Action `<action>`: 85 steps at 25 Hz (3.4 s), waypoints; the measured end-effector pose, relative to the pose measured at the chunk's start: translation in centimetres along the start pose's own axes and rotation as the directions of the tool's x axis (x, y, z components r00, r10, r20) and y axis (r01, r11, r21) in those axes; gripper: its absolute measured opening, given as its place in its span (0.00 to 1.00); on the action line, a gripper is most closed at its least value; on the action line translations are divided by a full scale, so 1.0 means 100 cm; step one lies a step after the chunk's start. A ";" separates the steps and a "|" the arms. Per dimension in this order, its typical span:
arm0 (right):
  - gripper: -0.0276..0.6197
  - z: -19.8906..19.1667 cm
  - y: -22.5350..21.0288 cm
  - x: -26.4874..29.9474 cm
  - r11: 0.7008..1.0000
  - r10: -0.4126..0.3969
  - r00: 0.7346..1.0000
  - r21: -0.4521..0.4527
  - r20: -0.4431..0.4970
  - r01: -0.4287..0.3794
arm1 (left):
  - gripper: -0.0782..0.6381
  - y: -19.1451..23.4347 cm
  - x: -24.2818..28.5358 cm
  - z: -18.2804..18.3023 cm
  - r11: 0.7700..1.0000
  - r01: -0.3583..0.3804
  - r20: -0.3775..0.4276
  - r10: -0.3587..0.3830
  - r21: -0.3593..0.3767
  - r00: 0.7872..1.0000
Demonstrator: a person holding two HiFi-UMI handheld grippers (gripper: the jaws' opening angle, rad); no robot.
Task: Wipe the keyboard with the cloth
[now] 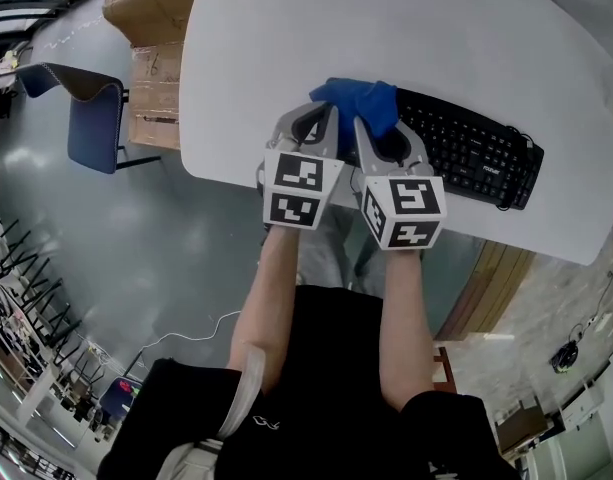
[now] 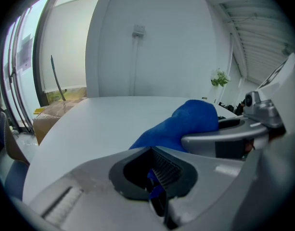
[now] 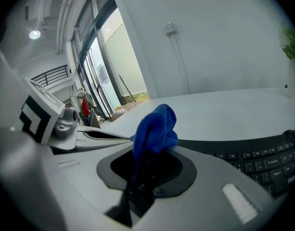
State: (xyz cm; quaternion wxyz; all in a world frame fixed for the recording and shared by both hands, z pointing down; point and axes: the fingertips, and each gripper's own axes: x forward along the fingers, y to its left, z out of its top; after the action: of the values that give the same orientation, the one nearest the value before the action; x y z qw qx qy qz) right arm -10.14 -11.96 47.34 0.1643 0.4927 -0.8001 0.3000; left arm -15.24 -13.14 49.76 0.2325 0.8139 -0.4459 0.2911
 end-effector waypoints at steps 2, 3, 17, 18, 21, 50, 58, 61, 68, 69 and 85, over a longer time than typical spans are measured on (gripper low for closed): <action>0.17 -0.004 -0.004 -0.004 1.000 0.001 1.000 0.005 -0.005 -0.001 | 0.10 -0.005 0.001 0.000 1.000 -0.007 -0.003 0.007 0.006 1.000; 0.17 -0.005 -0.007 -0.006 1.000 0.000 1.000 0.006 -0.007 0.000 | 0.10 -0.008 0.002 0.000 1.000 -0.008 -0.005 0.008 0.011 1.000; 0.17 -0.010 -0.034 -0.025 1.000 -0.019 1.000 0.020 -0.020 0.019 | 0.10 -0.041 0.013 0.004 0.999 0.013 -0.032 -0.012 0.047 0.999; 0.17 -0.011 -0.036 -0.027 1.000 -0.020 1.000 0.022 -0.020 0.021 | 0.10 -0.043 0.014 0.004 0.999 0.015 -0.033 -0.013 0.050 0.999; 0.18 -0.012 -0.043 -0.031 0.999 -0.025 0.999 0.025 -0.020 0.026 | 0.10 -0.050 0.017 0.005 0.998 0.020 -0.039 -0.017 0.058 0.999; 0.17 -0.021 -0.109 -0.078 0.991 -0.102 0.995 0.091 -0.005 0.102 | 0.10 -0.129 0.044 0.017 0.986 0.113 -0.077 -0.104 0.124 0.992; 0.18 -0.024 -0.128 -0.090 0.986 -0.121 0.993 0.112 -0.001 0.120 | 0.10 -0.149 0.052 0.020 0.980 0.143 -0.094 -0.130 0.139 0.987; 0.17 -0.025 -0.133 -0.094 0.985 -0.127 0.992 0.117 0.000 0.126 | 0.10 -0.156 0.054 0.021 0.977 0.149 -0.099 -0.135 0.149 0.986; 0.17 -0.026 -0.148 -0.105 0.982 -0.142 0.990 0.128 0.001 0.140 | 0.10 -0.174 0.060 0.024 0.973 0.166 -0.107 -0.150 0.162 0.983; 0.18 -0.026 -0.150 -0.107 0.981 -0.144 0.990 0.130 0.001 0.142 | 0.10 -0.177 0.060 0.025 0.972 0.169 -0.108 -0.153 0.162 0.982; 0.18 -0.028 -0.182 -0.129 0.973 -0.175 0.985 0.152 0.005 0.172 | 0.10 -0.212 0.074 0.033 0.963 0.201 -0.113 -0.183 0.181 0.977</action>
State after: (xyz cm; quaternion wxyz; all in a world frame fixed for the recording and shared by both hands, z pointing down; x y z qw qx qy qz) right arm 11.82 -7.30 48.06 0.1449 0.5743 -0.7307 0.3395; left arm 7.09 -9.08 49.87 0.2014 0.8571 -0.3230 0.3472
